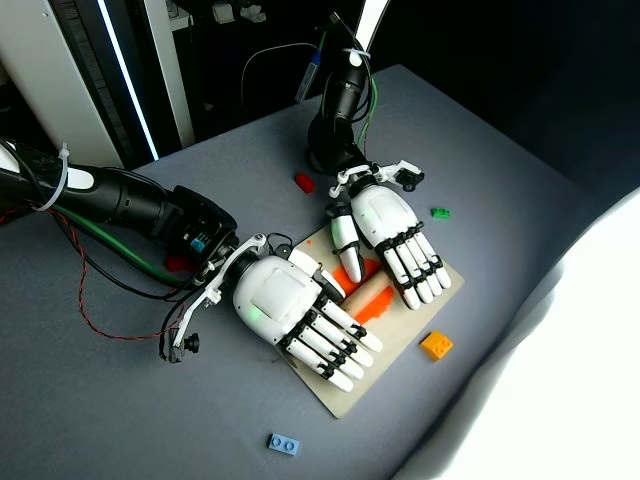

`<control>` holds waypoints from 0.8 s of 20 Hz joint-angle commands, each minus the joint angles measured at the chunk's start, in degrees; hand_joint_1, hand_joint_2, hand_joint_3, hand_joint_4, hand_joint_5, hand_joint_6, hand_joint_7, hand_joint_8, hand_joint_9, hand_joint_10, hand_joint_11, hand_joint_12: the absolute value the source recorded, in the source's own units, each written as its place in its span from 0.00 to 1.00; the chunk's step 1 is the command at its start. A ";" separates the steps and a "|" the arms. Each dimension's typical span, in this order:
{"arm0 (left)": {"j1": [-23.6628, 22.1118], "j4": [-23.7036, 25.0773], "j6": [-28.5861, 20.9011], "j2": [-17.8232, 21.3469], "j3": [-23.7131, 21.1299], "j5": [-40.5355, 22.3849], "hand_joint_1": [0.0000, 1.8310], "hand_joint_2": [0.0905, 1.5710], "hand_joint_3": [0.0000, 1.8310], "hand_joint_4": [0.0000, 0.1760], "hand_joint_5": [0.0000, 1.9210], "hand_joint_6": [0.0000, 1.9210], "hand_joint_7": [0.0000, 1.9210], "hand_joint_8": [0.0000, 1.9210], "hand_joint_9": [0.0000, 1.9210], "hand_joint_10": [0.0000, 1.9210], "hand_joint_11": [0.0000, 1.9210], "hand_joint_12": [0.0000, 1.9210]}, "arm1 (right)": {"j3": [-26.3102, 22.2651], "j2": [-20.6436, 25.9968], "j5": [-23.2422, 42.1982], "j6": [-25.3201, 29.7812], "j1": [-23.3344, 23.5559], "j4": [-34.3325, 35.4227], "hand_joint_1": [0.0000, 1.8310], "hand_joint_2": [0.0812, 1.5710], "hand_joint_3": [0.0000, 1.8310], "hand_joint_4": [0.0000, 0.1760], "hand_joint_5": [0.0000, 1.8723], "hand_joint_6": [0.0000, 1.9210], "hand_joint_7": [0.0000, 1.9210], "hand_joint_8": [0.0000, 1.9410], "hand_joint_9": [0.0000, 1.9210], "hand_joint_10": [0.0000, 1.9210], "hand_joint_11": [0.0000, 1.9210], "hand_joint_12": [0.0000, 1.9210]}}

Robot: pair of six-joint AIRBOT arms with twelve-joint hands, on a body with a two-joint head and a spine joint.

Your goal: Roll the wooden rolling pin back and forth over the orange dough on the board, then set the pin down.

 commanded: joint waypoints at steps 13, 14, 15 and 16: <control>-2.24 0.70 -0.02 -0.67 3.38 -0.98 0.00 1.00 0.02 0.00 0.04 0.00 0.03 0.00 0.01 0.00 0.00 0.00 | 2.07 0.30 4.33 1.44 1.49 -1.67 0.00 1.00 0.05 0.00 0.01 0.00 0.02 0.00 0.00 0.00 0.00 0.00; -2.32 0.62 -0.02 -0.70 3.52 -0.75 0.00 1.00 0.02 0.00 0.04 0.00 0.04 0.00 0.01 0.00 0.00 0.00 | 2.21 0.30 4.12 1.58 1.54 -1.66 0.00 1.00 0.05 0.00 0.01 0.00 0.02 0.00 0.00 0.00 0.00 0.00; -2.37 0.59 -0.02 -0.71 3.61 -0.65 0.00 1.00 0.02 0.00 0.05 0.01 0.04 0.01 0.02 0.00 0.00 0.00 | 2.29 0.30 3.95 1.71 1.57 -1.65 0.00 1.00 0.05 0.00 0.01 0.00 0.02 0.00 0.00 0.00 0.00 0.00; -2.40 0.54 -0.02 -0.72 3.70 -0.56 0.00 1.00 0.02 0.00 0.05 0.01 0.04 0.01 0.02 0.00 0.00 0.00 | 2.35 0.30 3.88 1.81 1.61 -1.64 0.00 1.00 0.05 0.00 0.01 0.00 0.02 0.00 0.00 0.00 0.00 0.00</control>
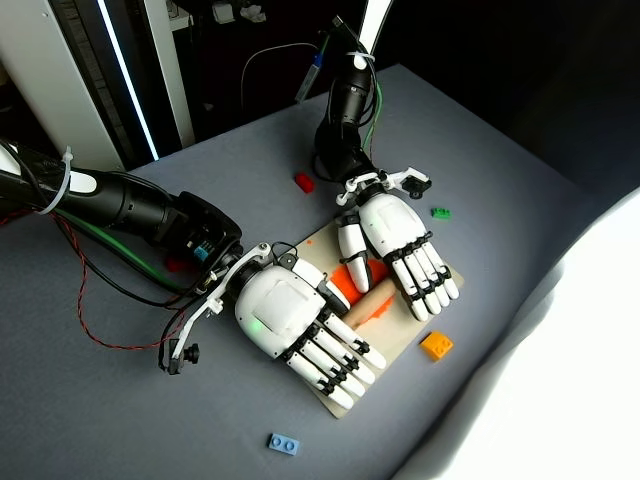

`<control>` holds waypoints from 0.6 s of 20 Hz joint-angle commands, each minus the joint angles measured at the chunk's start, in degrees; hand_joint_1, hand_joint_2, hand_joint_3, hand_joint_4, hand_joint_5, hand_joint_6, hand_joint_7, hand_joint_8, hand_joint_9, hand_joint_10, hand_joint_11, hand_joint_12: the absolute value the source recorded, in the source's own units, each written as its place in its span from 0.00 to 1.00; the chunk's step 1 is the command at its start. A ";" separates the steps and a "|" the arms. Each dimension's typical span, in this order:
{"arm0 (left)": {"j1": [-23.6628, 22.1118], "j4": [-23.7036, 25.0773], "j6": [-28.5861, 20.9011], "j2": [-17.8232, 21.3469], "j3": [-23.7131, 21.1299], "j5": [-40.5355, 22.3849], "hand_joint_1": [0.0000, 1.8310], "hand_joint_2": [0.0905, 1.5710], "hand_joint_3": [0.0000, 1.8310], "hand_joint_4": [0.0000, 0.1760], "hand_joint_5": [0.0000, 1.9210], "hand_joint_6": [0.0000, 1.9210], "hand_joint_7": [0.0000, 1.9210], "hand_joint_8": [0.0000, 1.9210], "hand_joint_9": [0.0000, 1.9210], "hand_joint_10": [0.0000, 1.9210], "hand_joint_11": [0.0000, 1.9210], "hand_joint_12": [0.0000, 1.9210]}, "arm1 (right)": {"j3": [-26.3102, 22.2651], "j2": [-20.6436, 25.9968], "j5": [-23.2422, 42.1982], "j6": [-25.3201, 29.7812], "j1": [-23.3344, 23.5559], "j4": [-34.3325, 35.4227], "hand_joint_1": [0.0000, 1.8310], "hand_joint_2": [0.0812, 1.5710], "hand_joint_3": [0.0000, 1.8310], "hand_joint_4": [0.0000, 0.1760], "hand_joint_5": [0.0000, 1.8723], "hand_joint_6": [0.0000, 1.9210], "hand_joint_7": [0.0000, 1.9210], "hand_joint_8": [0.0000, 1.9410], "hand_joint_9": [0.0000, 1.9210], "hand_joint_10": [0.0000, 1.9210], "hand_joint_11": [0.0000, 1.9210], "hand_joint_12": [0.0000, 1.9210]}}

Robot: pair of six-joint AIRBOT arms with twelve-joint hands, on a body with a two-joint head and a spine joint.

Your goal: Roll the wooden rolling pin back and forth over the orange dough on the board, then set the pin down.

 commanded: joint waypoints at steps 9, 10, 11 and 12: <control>-0.62 1.62 0.78 -0.14 1.97 -3.43 0.00 1.00 0.03 0.00 0.04 0.00 0.04 0.00 0.01 0.00 0.00 0.00 | 2.00 0.27 2.59 2.84 1.39 -3.67 0.00 1.00 0.05 0.00 0.01 0.00 0.01 0.00 0.00 0.00 0.00 0.00; -0.69 1.62 0.78 -0.17 2.18 -3.30 0.00 1.00 0.03 0.00 0.04 0.00 0.03 0.00 0.02 0.00 0.00 0.00 | 2.24 0.27 2.36 3.04 1.49 -3.67 0.00 1.00 0.05 0.00 0.01 0.00 0.01 0.00 0.00 0.00 0.00 0.00; -0.77 1.63 0.78 -0.22 2.35 -3.16 0.00 1.00 0.03 0.00 0.04 0.00 0.03 0.00 0.01 0.00 0.00 0.00 | 2.37 0.27 2.32 3.10 1.55 -3.67 0.00 1.00 0.05 0.00 0.01 0.00 0.01 0.00 0.00 0.00 0.00 0.00; -0.85 1.63 0.78 -0.29 2.56 -2.99 0.00 1.00 0.04 0.00 0.05 0.00 0.04 0.00 0.02 0.00 0.00 0.00 | 2.46 0.27 2.31 3.11 1.59 -3.67 0.00 1.00 0.05 0.00 0.01 0.00 0.01 0.00 0.00 0.00 0.00 0.00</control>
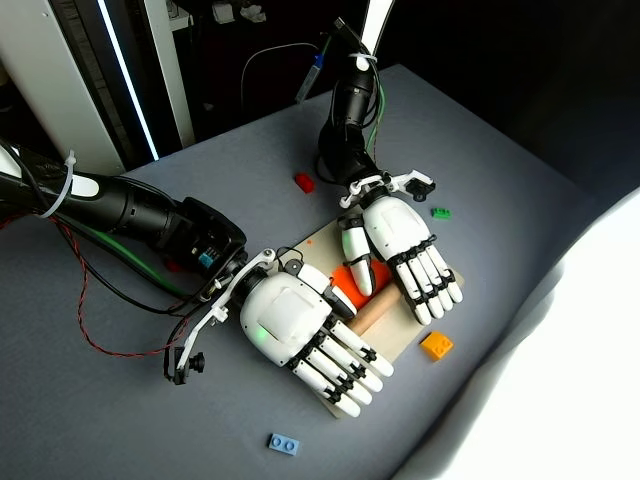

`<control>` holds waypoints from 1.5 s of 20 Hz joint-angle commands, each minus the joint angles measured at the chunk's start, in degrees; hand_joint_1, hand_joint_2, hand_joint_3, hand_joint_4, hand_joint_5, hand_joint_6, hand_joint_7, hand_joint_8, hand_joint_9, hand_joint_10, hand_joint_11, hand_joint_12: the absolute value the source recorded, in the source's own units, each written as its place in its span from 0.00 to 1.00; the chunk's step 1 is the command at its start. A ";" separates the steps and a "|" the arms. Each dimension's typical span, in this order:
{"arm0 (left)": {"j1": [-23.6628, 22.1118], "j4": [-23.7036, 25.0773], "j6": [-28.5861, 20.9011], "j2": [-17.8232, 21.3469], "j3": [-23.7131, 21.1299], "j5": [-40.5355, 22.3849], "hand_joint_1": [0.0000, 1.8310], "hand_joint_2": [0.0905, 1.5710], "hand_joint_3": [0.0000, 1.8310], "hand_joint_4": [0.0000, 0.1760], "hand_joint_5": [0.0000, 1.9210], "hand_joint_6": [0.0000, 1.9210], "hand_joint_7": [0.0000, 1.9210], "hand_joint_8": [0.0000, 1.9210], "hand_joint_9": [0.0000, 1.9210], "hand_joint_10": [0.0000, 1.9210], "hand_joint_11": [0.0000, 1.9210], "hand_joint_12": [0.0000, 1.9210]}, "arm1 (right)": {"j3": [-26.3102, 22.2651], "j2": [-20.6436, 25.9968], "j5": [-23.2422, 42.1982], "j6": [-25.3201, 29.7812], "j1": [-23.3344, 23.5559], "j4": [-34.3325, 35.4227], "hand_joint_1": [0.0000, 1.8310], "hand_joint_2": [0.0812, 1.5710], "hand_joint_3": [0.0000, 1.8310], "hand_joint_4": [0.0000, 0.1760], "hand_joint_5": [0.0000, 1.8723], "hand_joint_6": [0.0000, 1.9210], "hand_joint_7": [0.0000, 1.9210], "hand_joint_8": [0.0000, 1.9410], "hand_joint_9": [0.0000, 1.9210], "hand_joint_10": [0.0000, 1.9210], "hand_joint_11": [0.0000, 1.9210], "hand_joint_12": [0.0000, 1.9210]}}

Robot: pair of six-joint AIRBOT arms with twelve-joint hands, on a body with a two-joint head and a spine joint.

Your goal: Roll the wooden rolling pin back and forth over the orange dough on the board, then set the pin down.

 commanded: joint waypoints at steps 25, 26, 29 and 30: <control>-1.14 1.29 0.38 -0.32 1.67 -2.78 0.00 1.00 0.04 0.00 0.11 0.00 0.12 0.01 0.09 0.00 0.00 0.15 | 1.72 0.11 4.53 0.96 1.20 -3.64 0.00 1.00 0.06 0.00 0.11 0.01 0.11 0.00 0.06 0.00 0.00 0.07; -1.17 1.29 0.34 -0.33 1.63 -2.78 0.00 1.00 0.04 0.00 0.11 0.00 0.12 0.00 0.09 0.01 0.00 0.15 | 1.72 0.12 4.32 0.96 1.12 -3.64 0.00 1.00 0.06 0.00 0.12 0.01 0.13 0.00 0.07 0.01 0.00 0.12; -1.22 1.30 0.34 -0.31 1.42 -2.69 0.00 1.00 0.04 0.00 0.13 0.01 0.14 0.00 0.10 0.01 0.00 0.17 | 1.71 0.17 4.14 0.96 0.98 -3.63 0.00 1.00 0.05 0.00 0.15 0.01 0.16 0.01 0.10 0.01 0.00 0.22; -1.22 1.30 0.34 -0.26 1.36 -2.69 0.00 1.00 0.03 0.00 0.13 0.01 0.14 0.00 0.11 0.01 0.00 0.19 | 1.71 0.17 4.15 0.96 0.98 -3.63 0.00 1.00 0.06 0.00 0.15 0.01 0.16 0.01 0.11 0.01 0.00 0.23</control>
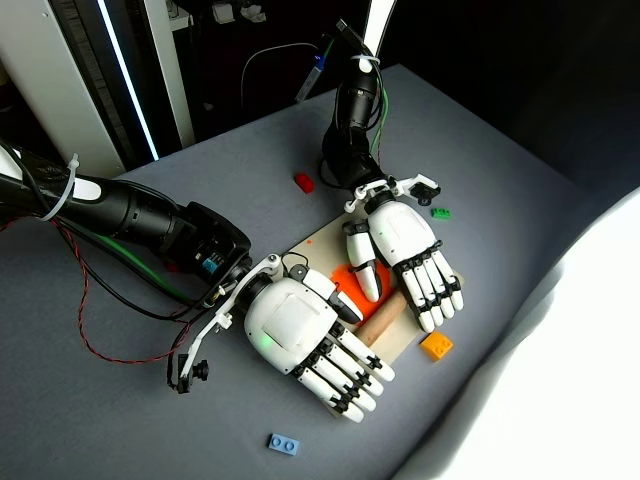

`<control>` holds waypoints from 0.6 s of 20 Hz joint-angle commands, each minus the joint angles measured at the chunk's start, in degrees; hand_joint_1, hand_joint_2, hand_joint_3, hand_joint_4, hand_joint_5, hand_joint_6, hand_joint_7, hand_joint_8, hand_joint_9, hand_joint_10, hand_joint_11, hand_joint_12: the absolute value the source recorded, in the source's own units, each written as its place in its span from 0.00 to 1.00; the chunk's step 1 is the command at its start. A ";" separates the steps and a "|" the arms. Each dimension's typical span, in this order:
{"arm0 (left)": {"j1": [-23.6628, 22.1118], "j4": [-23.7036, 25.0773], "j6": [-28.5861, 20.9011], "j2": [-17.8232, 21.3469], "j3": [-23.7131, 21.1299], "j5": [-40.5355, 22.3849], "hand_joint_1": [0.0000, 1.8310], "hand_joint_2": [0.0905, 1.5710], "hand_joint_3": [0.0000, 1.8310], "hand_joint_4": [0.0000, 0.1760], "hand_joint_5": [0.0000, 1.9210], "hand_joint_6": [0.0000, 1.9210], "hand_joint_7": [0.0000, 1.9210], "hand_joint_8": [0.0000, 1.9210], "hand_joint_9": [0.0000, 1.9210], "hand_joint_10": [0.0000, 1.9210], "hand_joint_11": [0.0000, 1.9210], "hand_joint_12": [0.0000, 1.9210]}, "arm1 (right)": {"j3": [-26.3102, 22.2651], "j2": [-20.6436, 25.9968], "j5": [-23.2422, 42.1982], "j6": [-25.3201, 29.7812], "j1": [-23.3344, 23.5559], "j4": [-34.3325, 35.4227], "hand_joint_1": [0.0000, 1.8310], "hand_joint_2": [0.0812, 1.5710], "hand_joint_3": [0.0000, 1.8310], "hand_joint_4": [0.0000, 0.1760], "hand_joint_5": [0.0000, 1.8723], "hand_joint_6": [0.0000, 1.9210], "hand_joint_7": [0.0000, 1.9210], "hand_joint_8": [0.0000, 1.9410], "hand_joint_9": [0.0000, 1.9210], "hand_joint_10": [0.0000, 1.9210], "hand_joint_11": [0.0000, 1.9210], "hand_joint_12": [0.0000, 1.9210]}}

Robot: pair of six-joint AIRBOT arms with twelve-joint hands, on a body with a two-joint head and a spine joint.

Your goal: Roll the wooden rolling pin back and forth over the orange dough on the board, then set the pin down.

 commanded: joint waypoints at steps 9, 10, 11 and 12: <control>-0.06 2.10 -0.10 0.80 -0.50 -4.10 0.00 1.00 0.03 0.00 0.11 0.00 0.12 0.00 0.08 0.00 0.00 0.09 | -0.51 0.28 5.90 0.32 -0.03 -3.36 0.00 1.00 0.05 0.00 0.13 0.00 0.14 0.00 0.10 0.00 0.00 0.22; -0.03 2.10 -0.14 0.84 -0.54 -4.10 0.00 1.00 0.03 0.00 0.11 0.00 0.12 0.00 0.08 0.00 0.00 0.09 | -0.73 0.29 6.06 0.32 -0.12 -3.36 0.00 1.00 0.04 0.00 0.13 0.00 0.14 0.00 0.10 0.00 0.00 0.22; -0.02 2.10 -0.18 0.84 -0.54 -4.10 0.00 1.00 0.03 0.00 0.11 0.00 0.12 0.00 0.09 0.00 0.00 0.10 | -0.94 0.29 6.33 0.32 -0.20 -3.36 0.00 1.00 0.05 0.00 0.14 0.00 0.15 0.00 0.10 0.00 0.00 0.20; -0.02 2.10 -0.26 0.84 -0.54 -4.10 0.00 1.00 0.03 0.00 0.11 0.00 0.12 0.00 0.09 0.00 0.00 0.10 | -1.09 0.30 6.48 0.32 -0.26 -3.36 0.00 1.00 0.05 0.00 0.14 0.00 0.15 0.00 0.11 0.00 0.00 0.21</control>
